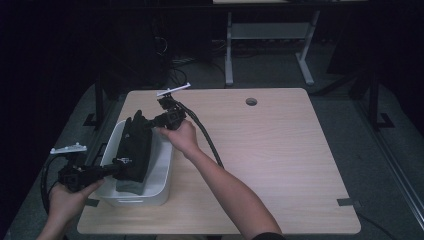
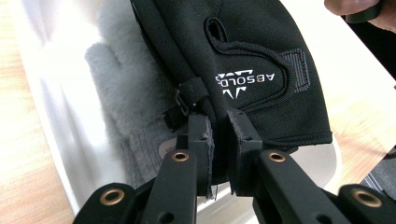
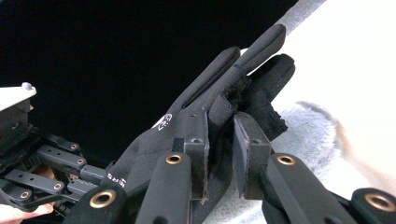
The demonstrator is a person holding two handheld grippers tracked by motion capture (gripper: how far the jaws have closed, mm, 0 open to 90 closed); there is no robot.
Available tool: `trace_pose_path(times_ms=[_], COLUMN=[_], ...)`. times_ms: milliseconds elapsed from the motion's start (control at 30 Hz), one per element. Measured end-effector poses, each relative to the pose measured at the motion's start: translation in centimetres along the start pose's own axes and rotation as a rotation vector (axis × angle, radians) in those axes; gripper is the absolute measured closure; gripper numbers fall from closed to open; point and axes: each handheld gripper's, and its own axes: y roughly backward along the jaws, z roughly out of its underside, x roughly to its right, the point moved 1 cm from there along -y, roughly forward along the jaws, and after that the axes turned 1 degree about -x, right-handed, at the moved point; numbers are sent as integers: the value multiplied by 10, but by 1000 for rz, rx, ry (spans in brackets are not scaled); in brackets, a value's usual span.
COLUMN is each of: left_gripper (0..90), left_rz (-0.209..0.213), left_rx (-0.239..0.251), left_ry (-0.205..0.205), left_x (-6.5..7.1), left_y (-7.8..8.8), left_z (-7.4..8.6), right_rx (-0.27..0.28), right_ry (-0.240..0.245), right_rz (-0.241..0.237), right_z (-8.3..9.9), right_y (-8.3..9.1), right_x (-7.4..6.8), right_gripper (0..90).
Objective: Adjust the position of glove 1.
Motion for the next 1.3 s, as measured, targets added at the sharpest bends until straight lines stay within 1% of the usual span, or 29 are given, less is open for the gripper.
trace_pose_path(times_ms=[200, 233, 267, 367, 533, 633, 667, 767, 800, 833, 900, 933, 967, 1033, 1100, 1233, 1300], left_gripper=[814, 813, 813, 813, 810, 803, 795, 776, 765, 745, 715, 710, 707, 701, 701, 678, 669], left_rz=[-7, -8, -8, -21, -22, -30, -27, -26, -25, -26, -27, -33, -35, -38, -43, -44, -42], left_rx=[-16, -24, -28, -35, -39, -48, -48, -53, -49, -48, -35, -31, -26, -22, -13, -21, -8], left_ry=[13, 21, 25, 15, 29, 37, 48, 44, 47, 55, 51, 43, 35, 31, 23, 28, 32], left_x=[-4, -5, -5, -5, -8, -9, -9, -9, -10, -10, -11, -10, -9, -9, -8, -9, -10], left_y=[-2, -3, -4, -5, -5, -6, -7, -6, -6, -5, -3, -1, 0, 1, 2, 4, 6], left_z=[7, 7, 8, 9, 12, 14, 15, 16, 16, 16, 15, 15, 14, 12, 10, 9, 9], right_rx=[-25, -29, -34, -42, -65, -82, -87, -92, -95, -97, -103, -102, -99, -88, -78, -64, -61], right_ry=[-14, -18, -10, -20, -29, -34, -37, -36, -34, -30, -26, -23, -23, -29, -26, -28, -29], right_rz=[-1, -1, 1, -1, 5, 12, 11, 17, 17, 20, 31, 40, 39, 48, 58, 62, 58], right_z=[7, 8, 9, 11, 15, 17, 18, 18, 18, 18, 18, 18, 18, 17, 15, 13, 13], right_y=[-11, -12, -14, -18, -24, -27, -28, -31, -32, -32, -32, -32, -31, -29, -26, -20, -18], right_x=[6, 7, 9, 11, 14, 16, 17, 17, 17, 17, 17, 17, 16, 17, 17, 17, 17], right_gripper=[769, 769, 769, 769, 768, 763, 762, 758, 757, 752, 720, 708, 694, 670, 645, 642, 642])
